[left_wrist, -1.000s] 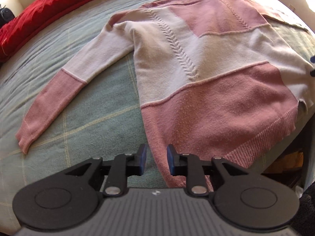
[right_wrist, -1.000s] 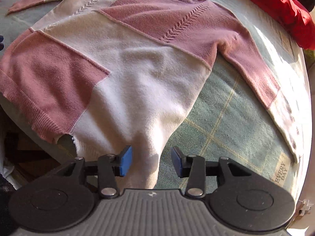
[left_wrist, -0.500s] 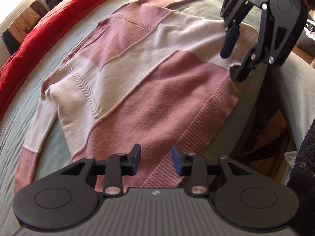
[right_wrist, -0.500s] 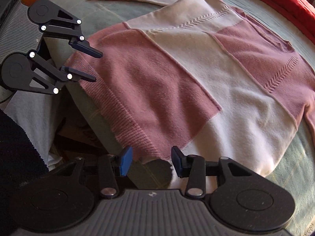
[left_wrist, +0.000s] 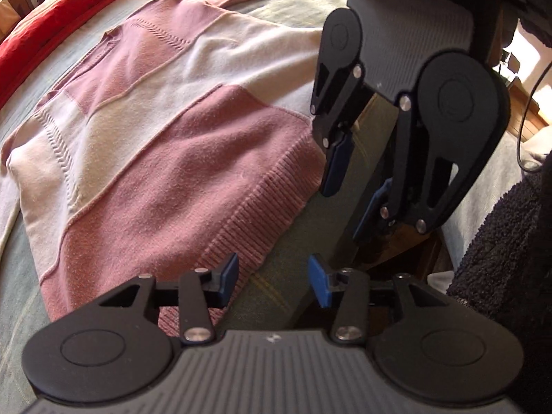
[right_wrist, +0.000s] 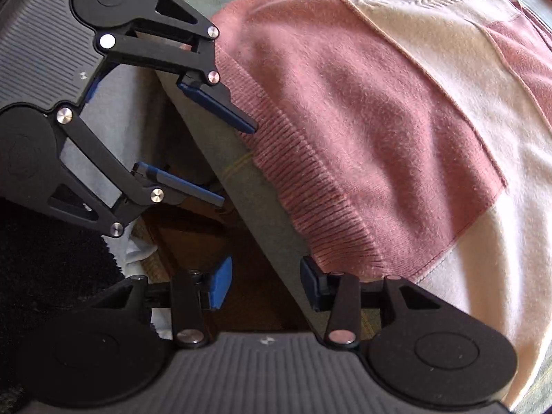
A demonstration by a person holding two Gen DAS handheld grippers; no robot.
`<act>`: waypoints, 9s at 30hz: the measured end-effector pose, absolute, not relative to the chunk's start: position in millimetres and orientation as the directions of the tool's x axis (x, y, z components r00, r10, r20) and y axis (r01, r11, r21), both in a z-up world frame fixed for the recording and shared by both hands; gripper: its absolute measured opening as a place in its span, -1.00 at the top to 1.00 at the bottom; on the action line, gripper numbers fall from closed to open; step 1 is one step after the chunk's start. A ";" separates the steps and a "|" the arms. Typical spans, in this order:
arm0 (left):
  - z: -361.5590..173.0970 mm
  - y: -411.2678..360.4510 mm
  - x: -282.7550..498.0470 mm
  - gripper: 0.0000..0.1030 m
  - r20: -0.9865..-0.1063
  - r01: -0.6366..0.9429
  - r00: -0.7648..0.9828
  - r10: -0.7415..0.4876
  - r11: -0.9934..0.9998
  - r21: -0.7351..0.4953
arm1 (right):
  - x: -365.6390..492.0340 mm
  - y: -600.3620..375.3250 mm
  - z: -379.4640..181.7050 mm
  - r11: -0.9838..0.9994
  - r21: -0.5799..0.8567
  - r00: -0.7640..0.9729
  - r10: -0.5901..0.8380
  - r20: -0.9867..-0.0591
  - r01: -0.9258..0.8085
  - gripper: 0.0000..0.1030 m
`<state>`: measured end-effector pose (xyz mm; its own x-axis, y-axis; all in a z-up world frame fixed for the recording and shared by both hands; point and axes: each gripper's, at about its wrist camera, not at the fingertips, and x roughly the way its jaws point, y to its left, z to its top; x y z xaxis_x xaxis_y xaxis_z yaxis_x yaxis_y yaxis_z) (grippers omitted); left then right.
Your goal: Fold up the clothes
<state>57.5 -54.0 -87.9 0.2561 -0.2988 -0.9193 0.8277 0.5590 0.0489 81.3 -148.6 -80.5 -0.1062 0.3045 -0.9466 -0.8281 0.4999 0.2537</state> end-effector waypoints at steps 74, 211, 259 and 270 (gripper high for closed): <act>-119.1 -87.9 56.0 0.35 -0.810 0.836 0.511 -0.289 0.386 0.390 | 120.9 -161.3 -42.7 0.526 0.190 0.045 0.402 -0.915 -0.829 0.86; -84.4 -137.9 121.4 -0.18 -0.844 0.849 0.291 -0.452 0.528 0.010 | 173.6 -315.5 -48.9 0.736 0.566 0.190 0.657 -0.729 -0.371 0.18; -112.0 -66.0 190.4 -0.10 -0.757 0.565 0.242 -0.607 0.723 -0.399 | 246.1 -213.9 -59.7 0.599 0.115 0.075 0.282 -0.957 -0.792 0.16; -94.2 -90.4 187.2 0.85 -0.740 0.604 0.219 -0.635 0.685 -0.409 | 211.5 -261.7 -25.9 0.553 0.091 0.075 0.271 -0.960 -0.828 0.79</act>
<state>187.2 -90.4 -94.2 0.2191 -0.6354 -0.7405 0.6036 0.6845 -0.4087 211.5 -261.7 -25.9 0.0753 0.2707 -0.9597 -0.8285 0.5526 0.0909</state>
